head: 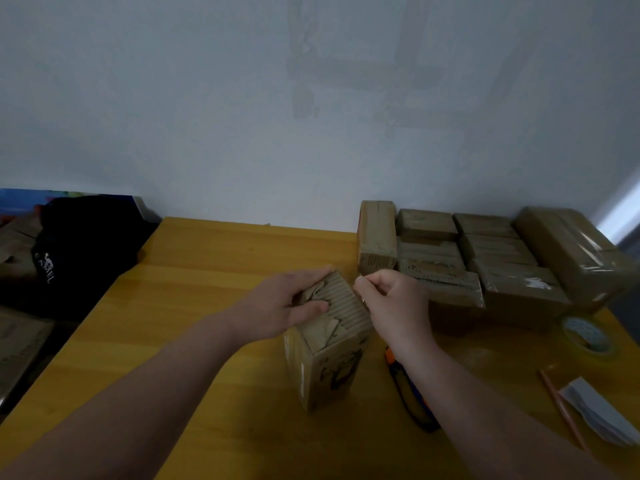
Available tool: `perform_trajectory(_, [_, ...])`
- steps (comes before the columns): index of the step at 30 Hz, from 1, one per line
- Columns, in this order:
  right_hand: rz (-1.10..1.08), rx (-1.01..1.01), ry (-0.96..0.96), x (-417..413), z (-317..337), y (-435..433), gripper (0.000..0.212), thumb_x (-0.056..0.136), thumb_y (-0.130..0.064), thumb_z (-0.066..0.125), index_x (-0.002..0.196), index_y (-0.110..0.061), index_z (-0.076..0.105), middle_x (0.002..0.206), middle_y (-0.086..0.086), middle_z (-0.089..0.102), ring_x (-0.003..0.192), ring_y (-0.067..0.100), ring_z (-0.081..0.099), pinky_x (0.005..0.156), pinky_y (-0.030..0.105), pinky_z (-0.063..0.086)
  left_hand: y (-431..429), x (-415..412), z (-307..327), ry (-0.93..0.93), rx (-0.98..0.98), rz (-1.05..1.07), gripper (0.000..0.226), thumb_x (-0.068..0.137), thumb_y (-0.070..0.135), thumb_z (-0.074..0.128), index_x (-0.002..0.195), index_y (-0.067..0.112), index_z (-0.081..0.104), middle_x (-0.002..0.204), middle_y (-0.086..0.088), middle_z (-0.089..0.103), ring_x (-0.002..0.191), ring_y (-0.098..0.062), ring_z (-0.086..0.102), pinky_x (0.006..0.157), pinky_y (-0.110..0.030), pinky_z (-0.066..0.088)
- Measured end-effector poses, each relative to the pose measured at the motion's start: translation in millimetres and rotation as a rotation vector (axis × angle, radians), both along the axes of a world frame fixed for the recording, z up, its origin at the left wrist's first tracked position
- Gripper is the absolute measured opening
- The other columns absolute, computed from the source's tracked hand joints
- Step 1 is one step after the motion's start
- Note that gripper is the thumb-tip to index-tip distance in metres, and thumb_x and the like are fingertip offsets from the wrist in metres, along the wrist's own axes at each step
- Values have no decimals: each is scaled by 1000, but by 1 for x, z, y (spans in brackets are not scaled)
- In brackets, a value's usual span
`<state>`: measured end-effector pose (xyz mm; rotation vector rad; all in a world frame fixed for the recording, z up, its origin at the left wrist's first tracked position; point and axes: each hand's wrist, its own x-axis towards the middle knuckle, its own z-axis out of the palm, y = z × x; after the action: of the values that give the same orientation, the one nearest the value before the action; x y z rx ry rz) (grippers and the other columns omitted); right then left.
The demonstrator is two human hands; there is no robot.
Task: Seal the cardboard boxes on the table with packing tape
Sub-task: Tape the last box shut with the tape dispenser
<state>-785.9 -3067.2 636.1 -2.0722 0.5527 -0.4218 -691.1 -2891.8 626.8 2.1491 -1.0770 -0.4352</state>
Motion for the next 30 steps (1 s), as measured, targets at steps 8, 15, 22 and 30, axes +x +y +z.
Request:
perform_trajectory(8, [-11, 53, 3, 3, -3, 2, 16, 90, -27, 63, 81, -17, 71, 76, -3, 68, 75, 14, 65, 72, 44, 58, 3, -1, 0, -251, 172, -21, 59, 89, 60, 29, 147, 44, 24, 156, 14, 22, 141, -4, 23, 113, -26, 27])
perform_trajectory(15, [58, 192, 56, 2, 7, -2, 10, 86, -26, 65, 82, -21, 73, 77, -4, 68, 80, 14, 65, 72, 33, 54, 3, -8, -5, -487, 31, -17, 59, 95, 59, 23, 137, 28, 50, 147, -1, 42, 141, -21, 27, 112, -31, 25])
perform_trajectory(22, [100, 218, 143, 18, 17, -4, 31, 83, -35, 59, 86, -7, 71, 90, 11, 72, 85, 29, 68, 81, 54, 56, -2, -24, 0, -672, -141, 14, 34, 91, 32, 49, 99, 12, 75, 100, -2, 70, 90, -16, 63, 80, -24, 50])
perform_trajectory(30, [213, -365, 281, 43, 31, -5, 31, 87, -33, 65, 79, -4, 75, 80, 10, 73, 76, 23, 69, 64, 32, 54, -6, -33, 1, -639, -118, 8, 32, 89, 31, 50, 94, 13, 76, 98, 0, 73, 94, -12, 67, 87, -20, 48])
